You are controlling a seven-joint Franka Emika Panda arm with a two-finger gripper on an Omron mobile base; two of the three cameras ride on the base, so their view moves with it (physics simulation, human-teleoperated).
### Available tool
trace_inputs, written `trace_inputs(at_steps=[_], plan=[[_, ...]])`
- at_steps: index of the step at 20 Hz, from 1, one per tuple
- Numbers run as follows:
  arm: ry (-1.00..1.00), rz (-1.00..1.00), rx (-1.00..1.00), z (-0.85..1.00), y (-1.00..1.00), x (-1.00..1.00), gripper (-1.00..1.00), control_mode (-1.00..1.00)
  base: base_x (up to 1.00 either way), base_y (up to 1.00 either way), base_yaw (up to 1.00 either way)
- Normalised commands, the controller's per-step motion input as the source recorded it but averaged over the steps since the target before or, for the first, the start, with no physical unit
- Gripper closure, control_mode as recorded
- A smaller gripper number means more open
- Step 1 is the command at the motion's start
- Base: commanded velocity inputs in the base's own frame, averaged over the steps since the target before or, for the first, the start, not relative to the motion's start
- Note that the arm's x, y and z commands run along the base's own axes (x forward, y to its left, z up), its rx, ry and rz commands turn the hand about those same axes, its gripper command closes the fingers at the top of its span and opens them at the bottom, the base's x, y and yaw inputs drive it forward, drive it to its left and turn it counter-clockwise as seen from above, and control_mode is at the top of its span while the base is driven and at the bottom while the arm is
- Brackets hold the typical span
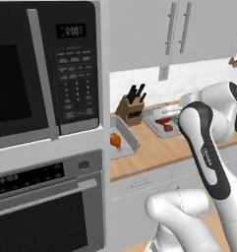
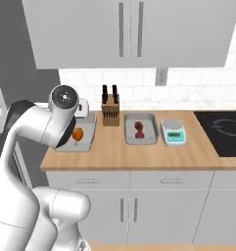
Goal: Place one tomato and one chicken drumstick in each tupperware on the nearby counter, to pack two identical lunches.
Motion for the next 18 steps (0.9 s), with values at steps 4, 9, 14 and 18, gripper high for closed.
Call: trace_inputs(at_steps=[4,9,14,18], plan=[[0.00,0.00,0.00,0.00,0.00,0.00,1.00,1.00,1.00,-0.66,0.45],[0.00,0.00,0.00,0.00,0.00,0.00,1.00,1.00,1.00,-0.46,0.46],[0.17,0.05,-0.04,-0.85,-0.04,0.82,1.00,-1.00,0.00,0.00,0.00],[0.47,0.00,-0.16,-1.00,-0.02,0.99,1.00,-1.00,0.00,0.00,0.00]])
